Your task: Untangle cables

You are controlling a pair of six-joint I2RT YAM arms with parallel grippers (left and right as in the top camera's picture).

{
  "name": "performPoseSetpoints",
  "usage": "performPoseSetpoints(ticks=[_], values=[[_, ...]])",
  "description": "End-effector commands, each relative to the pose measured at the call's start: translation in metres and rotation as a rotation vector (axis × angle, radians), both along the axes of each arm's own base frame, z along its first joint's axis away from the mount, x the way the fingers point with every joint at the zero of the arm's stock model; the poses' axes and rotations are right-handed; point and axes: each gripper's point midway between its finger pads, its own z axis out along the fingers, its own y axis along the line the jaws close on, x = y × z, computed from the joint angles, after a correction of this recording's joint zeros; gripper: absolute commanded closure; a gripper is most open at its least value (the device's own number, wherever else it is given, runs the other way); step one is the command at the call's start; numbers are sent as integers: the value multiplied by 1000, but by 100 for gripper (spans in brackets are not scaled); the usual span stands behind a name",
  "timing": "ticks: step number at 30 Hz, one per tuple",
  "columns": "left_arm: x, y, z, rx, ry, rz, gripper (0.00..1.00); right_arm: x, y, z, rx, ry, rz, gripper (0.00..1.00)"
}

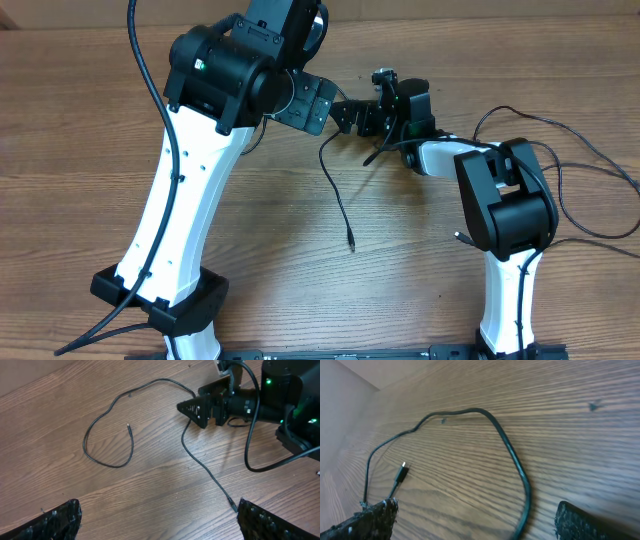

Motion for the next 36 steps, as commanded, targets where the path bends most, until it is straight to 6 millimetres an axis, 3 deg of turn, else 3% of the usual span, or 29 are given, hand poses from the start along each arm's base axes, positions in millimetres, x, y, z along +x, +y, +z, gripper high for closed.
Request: performPoseSetpoints(ticks=[1, 8, 10, 11, 12, 14, 20, 24, 27, 30, 32, 33, 36], values=[[-2, -2, 1, -8, 2, -11, 0, -11, 13, -27, -3, 76, 4, 0], [-2, -2, 1, -8, 2, -11, 0, -23, 45, -21, 5, 49, 66, 1], [-2, -2, 1, -8, 2, -11, 0, -26, 49, -22, 4, 50, 76, 11], [-2, -2, 1, -7, 2, -11, 0, -27, 50, -22, 4, 51, 76, 21], [-2, -2, 1, -8, 2, -11, 0, -27, 49, -22, 3, 53, 76, 33], [-2, -2, 1, -8, 2, -11, 0, -27, 49, -22, 3, 54, 76, 69], [-2, -2, 1, -8, 2, -11, 0, -26, 50, -21, 24, 71, 60, 87], [-2, -2, 1, -8, 2, -11, 1, -18, 40, -4, 70, 51, 57, 96], [-2, -2, 1, -8, 2, -11, 0, -8, 26, 24, 105, 13, 54, 96], [-2, -2, 1, -8, 2, -11, 0, 6, -1, 75, 148, -63, 12, 96], [-2, -2, 1, -7, 2, -11, 0, 15, -37, 128, 164, -133, -40, 96], [-2, -2, 1, -8, 2, -11, 0, 16, -48, 139, 165, -146, -58, 96], [-2, -2, 1, -8, 2, -11, 0, 20, -106, 196, 169, -232, -159, 96]])
